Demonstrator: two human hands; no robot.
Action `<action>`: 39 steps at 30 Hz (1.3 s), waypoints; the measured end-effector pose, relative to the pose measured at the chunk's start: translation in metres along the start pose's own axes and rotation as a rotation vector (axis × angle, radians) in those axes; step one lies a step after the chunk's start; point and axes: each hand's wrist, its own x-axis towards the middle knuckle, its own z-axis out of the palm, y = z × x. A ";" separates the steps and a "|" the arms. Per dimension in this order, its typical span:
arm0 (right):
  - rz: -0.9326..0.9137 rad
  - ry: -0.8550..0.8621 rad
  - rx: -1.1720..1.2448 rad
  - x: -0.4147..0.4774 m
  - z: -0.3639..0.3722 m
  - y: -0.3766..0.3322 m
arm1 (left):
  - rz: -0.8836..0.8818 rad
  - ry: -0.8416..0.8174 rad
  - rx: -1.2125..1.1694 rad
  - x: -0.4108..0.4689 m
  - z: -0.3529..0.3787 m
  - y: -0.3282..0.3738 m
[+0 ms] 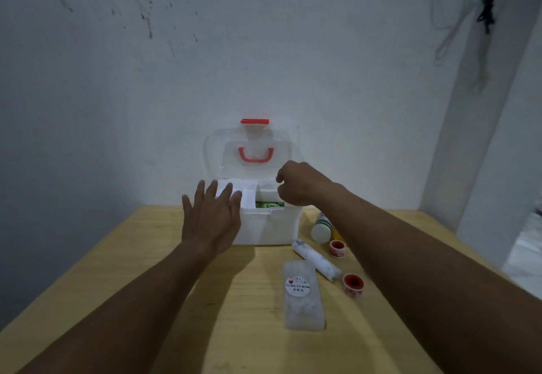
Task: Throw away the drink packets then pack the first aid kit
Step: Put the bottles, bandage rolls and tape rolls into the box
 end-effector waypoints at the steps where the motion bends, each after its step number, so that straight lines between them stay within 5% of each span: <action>1: 0.001 0.002 -0.007 -0.007 -0.004 0.001 | 0.011 0.010 0.003 -0.001 -0.001 0.000; 25: 0.006 -0.222 -0.416 -0.171 0.035 -0.035 | 0.011 -0.172 0.068 -0.021 -0.010 0.007; 39: 0.110 -0.044 -0.038 -0.162 -0.042 -0.021 | -0.018 -0.099 0.028 -0.022 -0.018 0.012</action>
